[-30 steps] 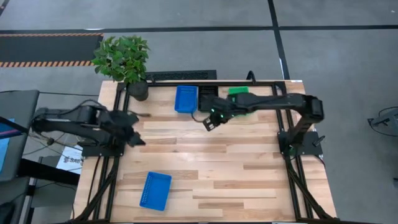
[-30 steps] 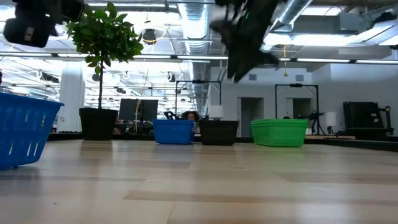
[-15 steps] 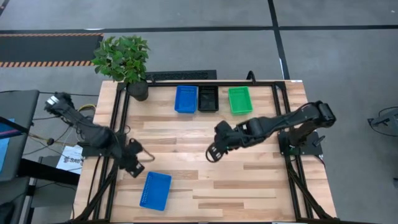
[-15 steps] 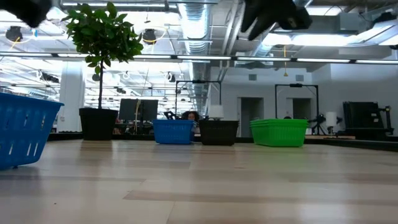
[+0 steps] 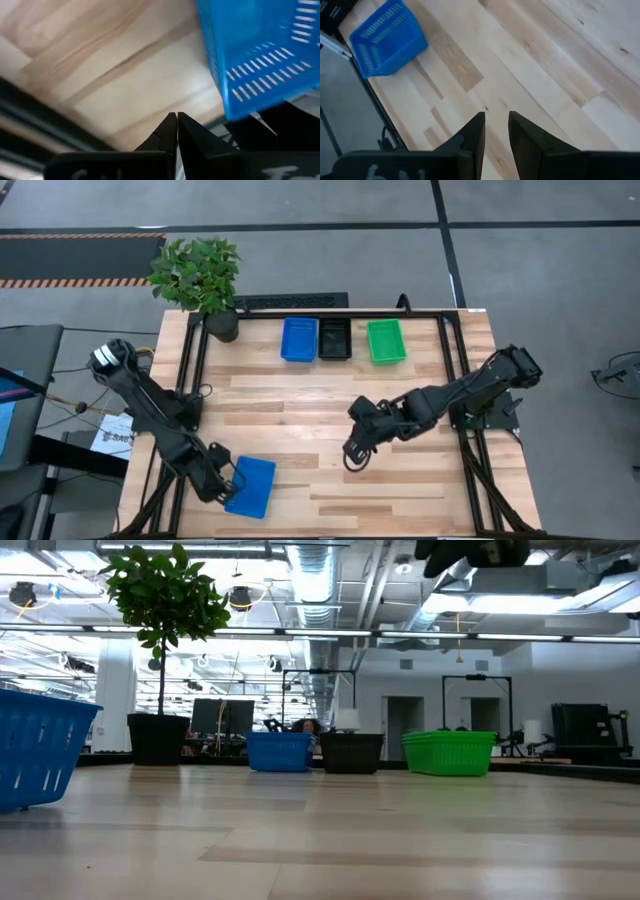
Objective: Stack baskets by color
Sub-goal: Stack the bottom blue bin on the stacked blue bins
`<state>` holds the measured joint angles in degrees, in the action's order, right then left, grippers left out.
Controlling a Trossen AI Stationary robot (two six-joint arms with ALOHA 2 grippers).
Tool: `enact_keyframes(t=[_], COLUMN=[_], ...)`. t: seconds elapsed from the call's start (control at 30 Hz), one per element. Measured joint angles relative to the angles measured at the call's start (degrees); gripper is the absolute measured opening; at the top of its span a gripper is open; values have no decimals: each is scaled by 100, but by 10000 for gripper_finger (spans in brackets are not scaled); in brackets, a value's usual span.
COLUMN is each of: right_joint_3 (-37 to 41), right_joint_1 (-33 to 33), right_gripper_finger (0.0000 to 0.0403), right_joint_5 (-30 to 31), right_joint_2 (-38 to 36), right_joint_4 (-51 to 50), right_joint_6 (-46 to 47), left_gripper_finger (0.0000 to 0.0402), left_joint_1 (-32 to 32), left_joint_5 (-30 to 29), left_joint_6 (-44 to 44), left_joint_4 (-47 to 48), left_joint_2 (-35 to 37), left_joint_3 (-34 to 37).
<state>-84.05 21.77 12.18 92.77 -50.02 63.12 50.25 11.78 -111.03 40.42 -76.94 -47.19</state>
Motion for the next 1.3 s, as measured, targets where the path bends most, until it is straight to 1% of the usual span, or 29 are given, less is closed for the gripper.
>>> enact_keyframes(t=[0.17, 0.27, 0.33, 0.4, 0.5, 0.57, 0.67, 0.73, 0.8, 0.9, 1.0, 1.1, 1.23, 1.3], right_joint_3=[0, 0, 0, 0, 1, 100, 445, 709, 922, 1240, 1520, 1689, 1735, 1760], right_joint_1=[176, 245, 316, 385, 489, 578, 649, 679, 631, 576, 584, 601, 700, 778], right_gripper_finger=[107, 107, 107, 107, 107, 111, 126, 146, 170, 207, 231, 238, 237, 234], right_joint_5=[154, 156, 158, 158, 268, 343, 552, 683, 660, 507, 491, 489, 582, 476], right_joint_2=[0, 0, 0, 0, 33, 34, 37, 37, 37, 39, 39, 131, 245, 347], right_joint_4=[-16, -25, -38, -60, -300, -381, -219, -119, -2, 451, 1272, 1633, 1683, 1566], right_joint_6=[-20, -18, -15, 106, 717, 944, 1186, 1338, 1361, 1499, 1696, 2105, 2471, 2690], left_gripper_finger=[0, 0, 0, 0, 0, 0, 0, 0, 0, 0, 0, 0, 0, 0], left_joint_1=[-167, -486, -785, -1149, -1786, -2206, -2756, -3092, -3390, -3736, -3914, -3950, -3892, -3815], left_joint_5=[4, -12, -65, -70, -111, -97, -48, -70, -134, -217, -194, -252, -75, 27], left_joint_6=[66, 330, 615, 909, 1482, 1908, 2455, 2682, 2804, 2888, 2948, 2880, 2876, 2880], left_joint_4=[-522, -1567, -2300, -2827, -3542, -3935, -4324, -4616, -4777, -5305, -5747, -5891, -6067, -6027], left_joint_2=[-790, -1176, -1440, -1702, -2030, -2222, -2398, -2481, -2486, -2477, -2476, -2475, -2471, -2460], left_joint_3=[4, 5, 1, 1, 1, 1, 3, 1, 3, -1, -1, -3, -3, -1])
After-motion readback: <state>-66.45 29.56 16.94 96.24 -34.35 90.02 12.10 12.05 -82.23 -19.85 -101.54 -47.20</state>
